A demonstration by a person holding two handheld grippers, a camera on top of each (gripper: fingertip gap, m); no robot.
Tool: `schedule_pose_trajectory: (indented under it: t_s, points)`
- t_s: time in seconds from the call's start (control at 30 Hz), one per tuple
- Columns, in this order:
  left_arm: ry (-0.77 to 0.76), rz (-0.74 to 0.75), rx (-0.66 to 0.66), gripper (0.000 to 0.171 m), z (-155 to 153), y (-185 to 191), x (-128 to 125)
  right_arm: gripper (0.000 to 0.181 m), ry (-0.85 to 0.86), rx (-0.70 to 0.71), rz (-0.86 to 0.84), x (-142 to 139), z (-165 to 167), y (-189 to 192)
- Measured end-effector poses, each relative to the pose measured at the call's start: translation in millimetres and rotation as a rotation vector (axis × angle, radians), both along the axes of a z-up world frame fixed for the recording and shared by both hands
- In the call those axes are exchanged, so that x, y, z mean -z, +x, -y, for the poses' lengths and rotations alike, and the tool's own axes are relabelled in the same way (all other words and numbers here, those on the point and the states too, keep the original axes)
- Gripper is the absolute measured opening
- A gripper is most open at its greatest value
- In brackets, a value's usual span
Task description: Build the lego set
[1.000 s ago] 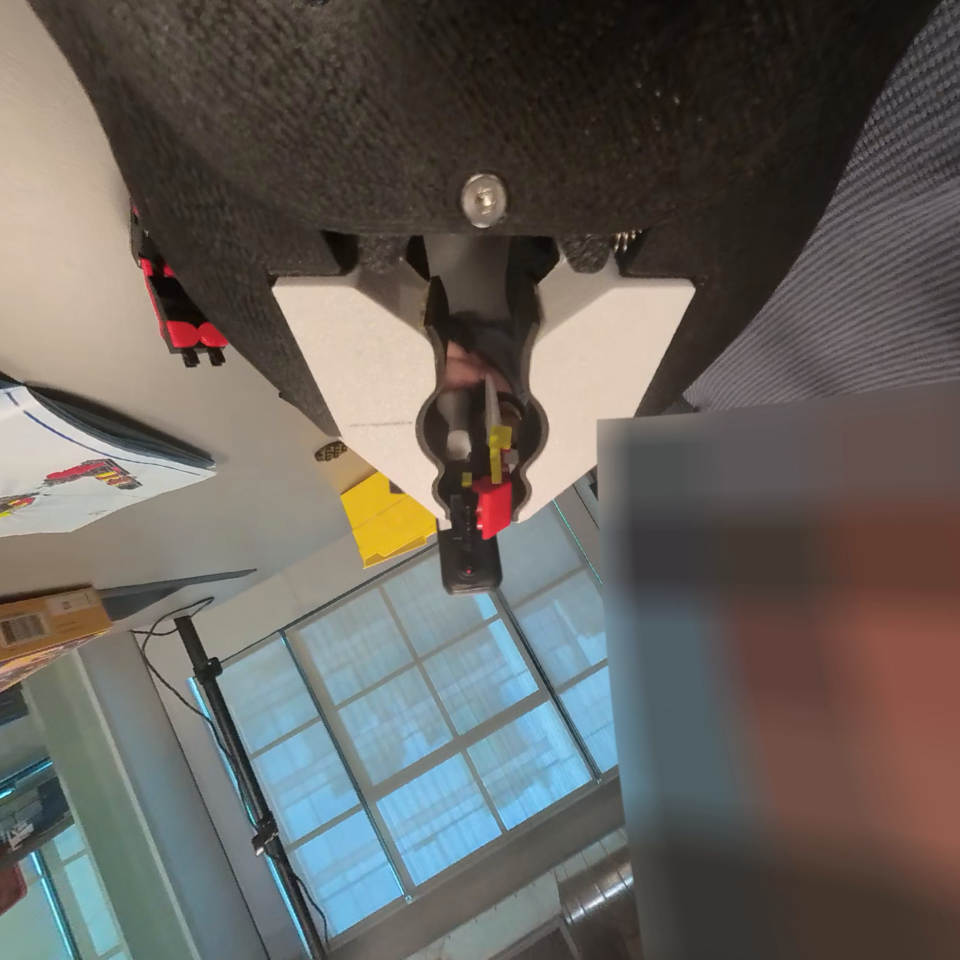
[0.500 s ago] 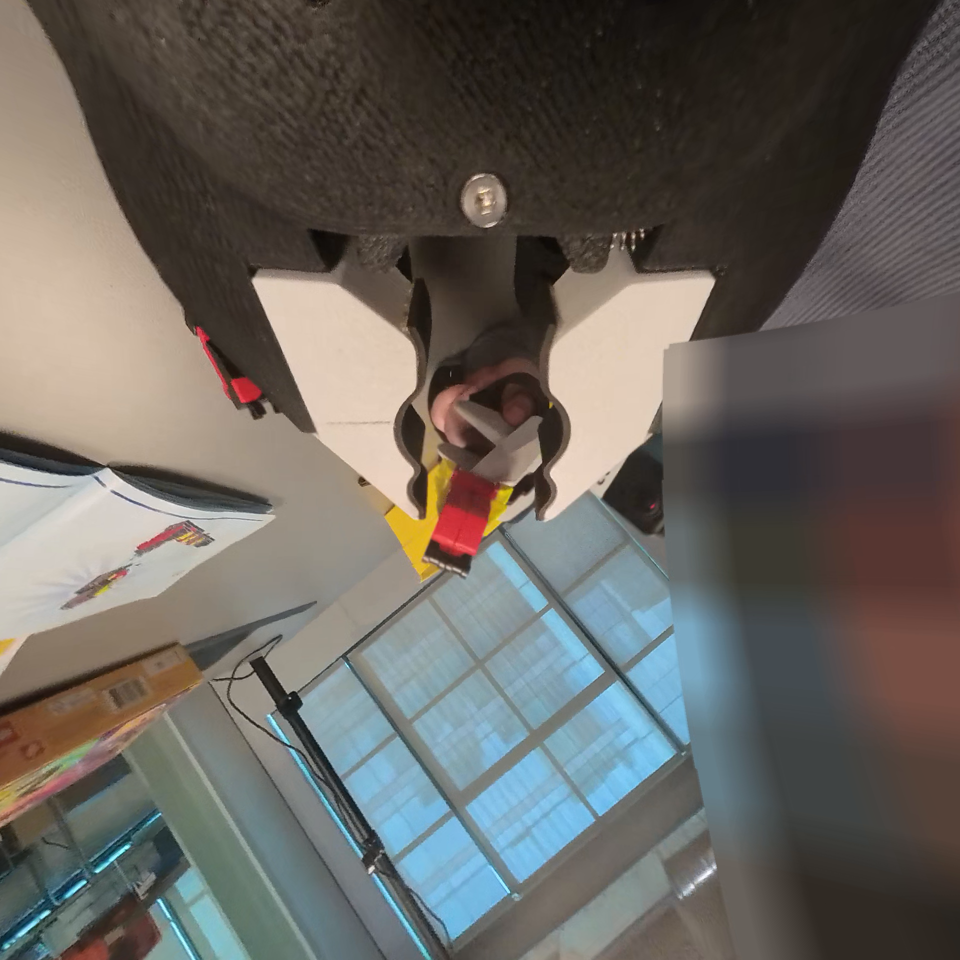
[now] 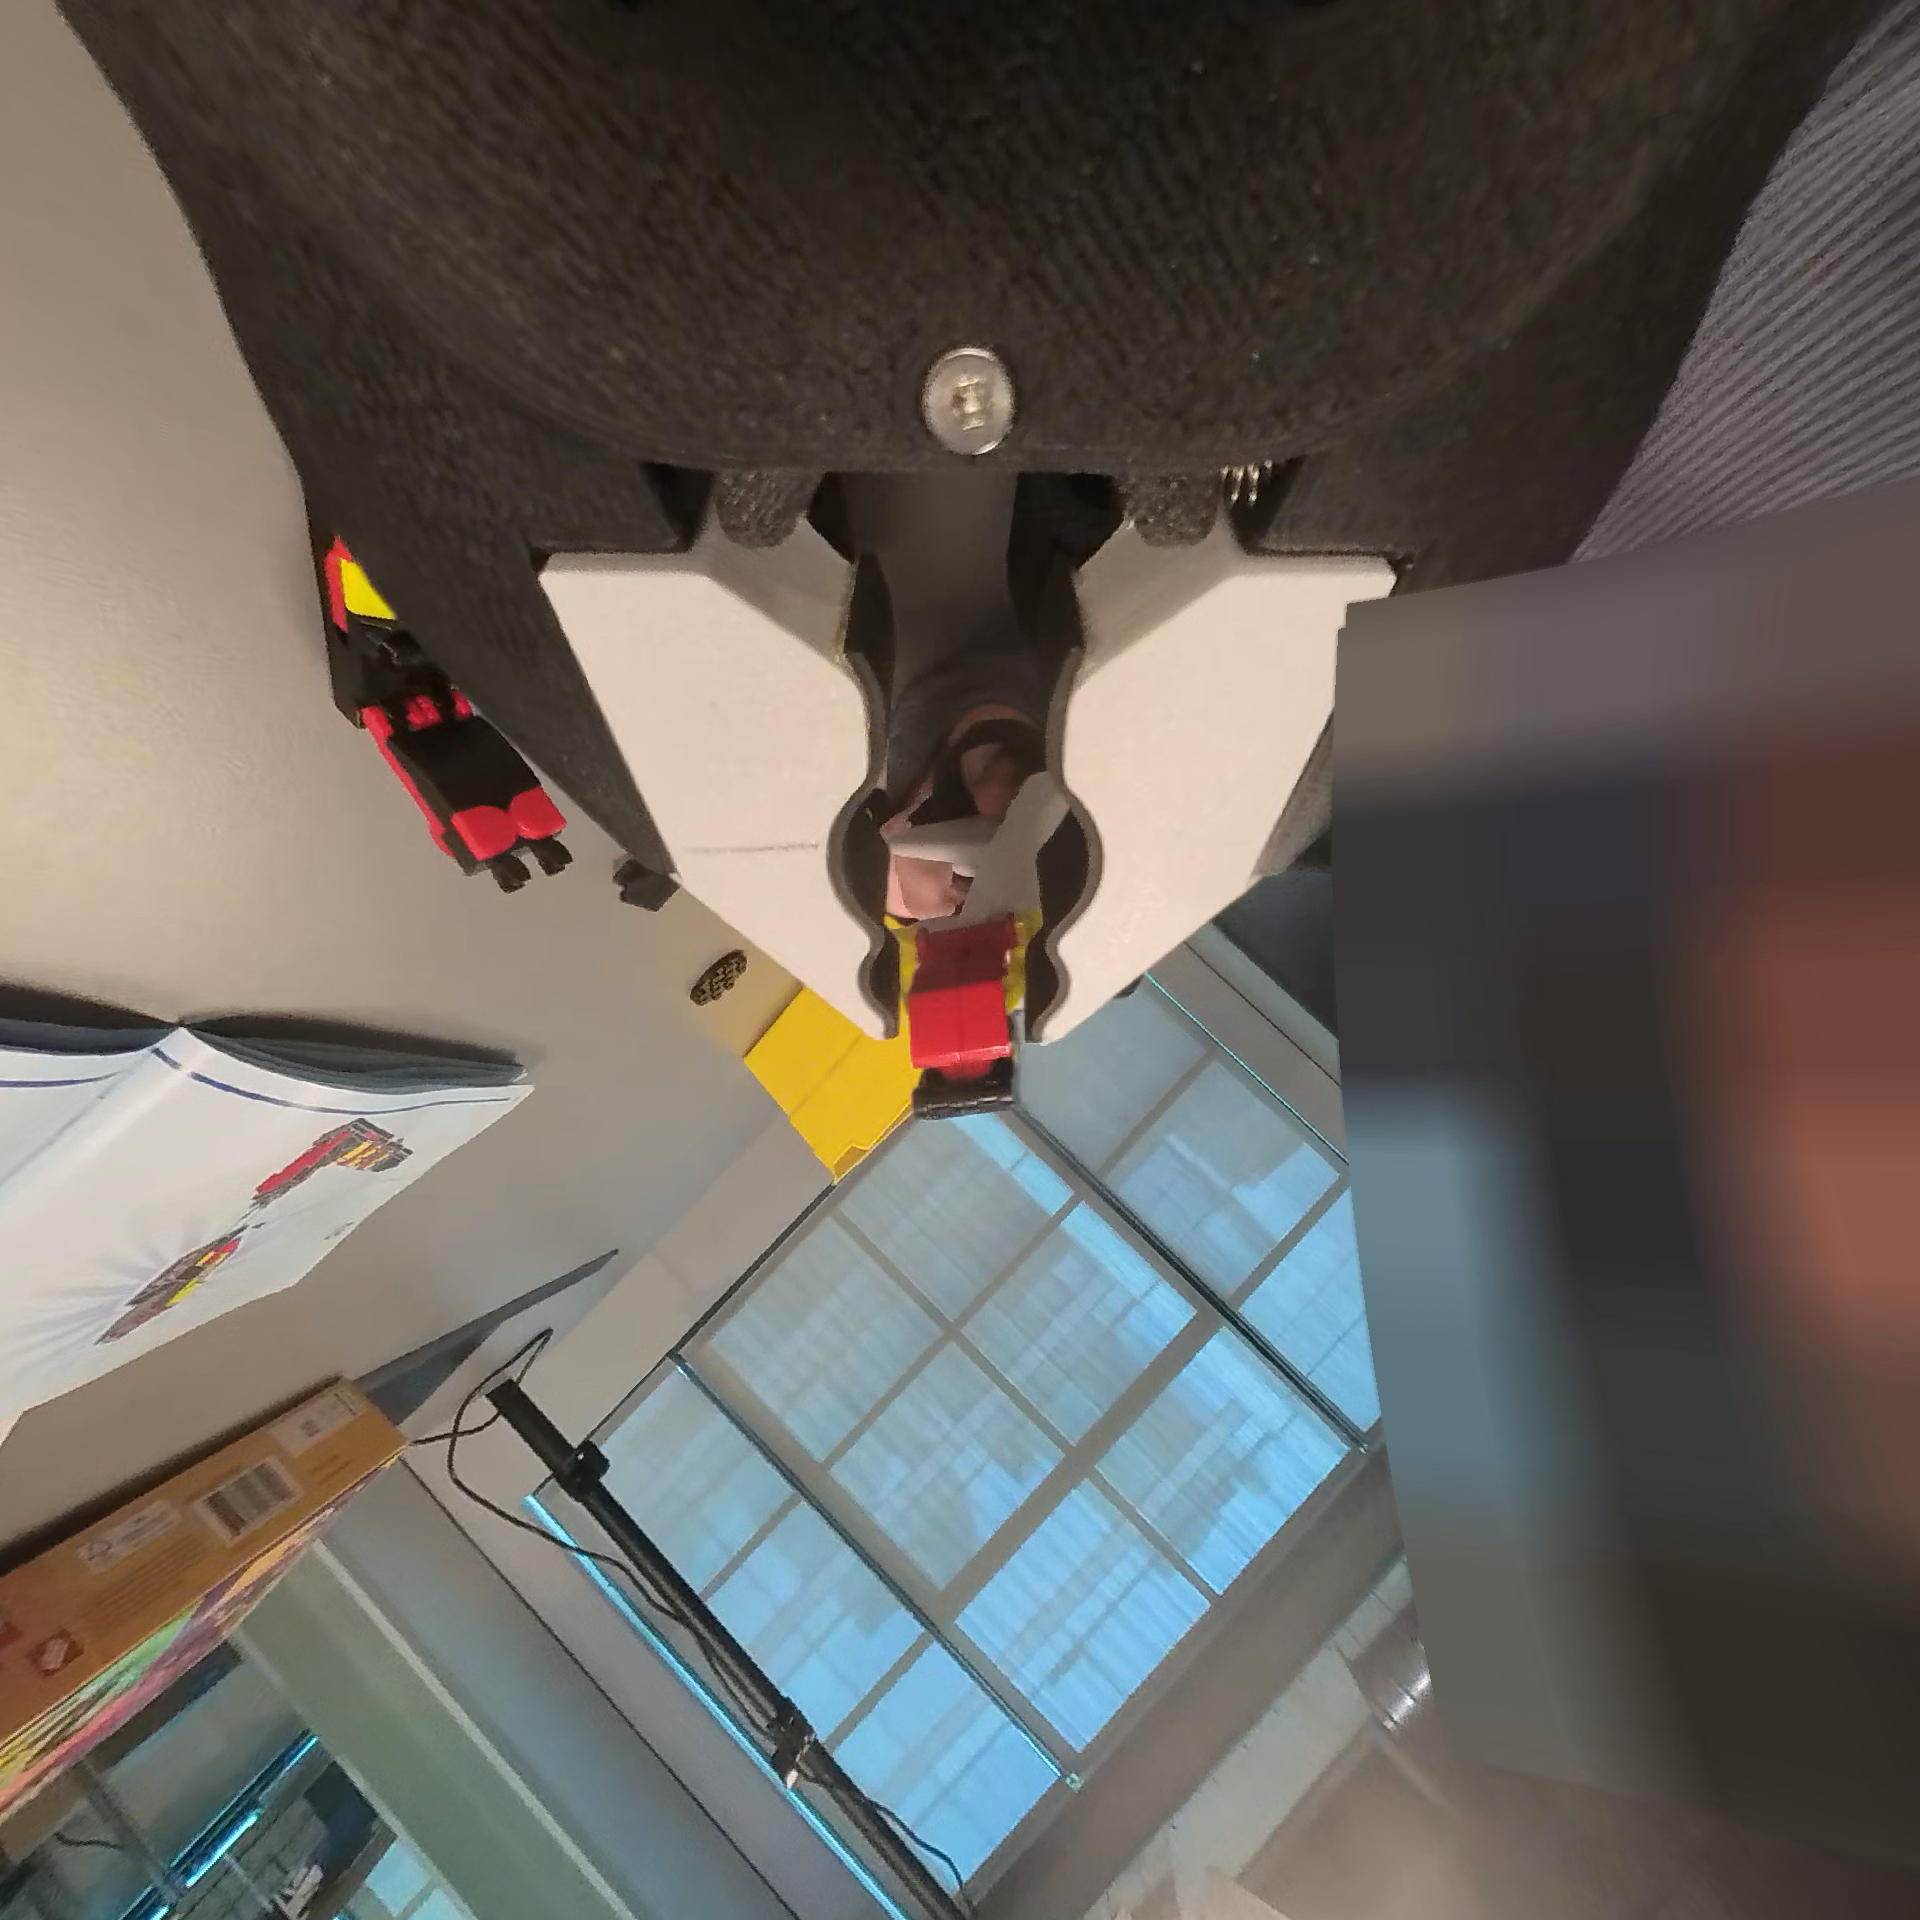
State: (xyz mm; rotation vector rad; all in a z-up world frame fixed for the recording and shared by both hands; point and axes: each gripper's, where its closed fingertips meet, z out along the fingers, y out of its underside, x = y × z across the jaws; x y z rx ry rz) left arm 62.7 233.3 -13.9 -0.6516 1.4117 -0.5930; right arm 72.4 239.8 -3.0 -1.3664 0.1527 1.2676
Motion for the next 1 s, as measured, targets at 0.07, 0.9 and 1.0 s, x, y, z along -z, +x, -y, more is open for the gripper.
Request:
schedule_pose_trajectory:
  t_s: [0.07,0.9,1.0]
  points:
    - [-0.033,-0.005,0.017,0.004,1,0,-1,0.022,0.008,0.004,0.015,0,1,0]
    - [-0.813,-0.304,0.488,0.002,19,-13,13,0.021,0.077,-0.042,0.439,15,15,-10]
    - [-0.89,-0.311,0.506,0.003,17,-12,11,0.021,0.086,-0.028,0.441,14,14,-9]
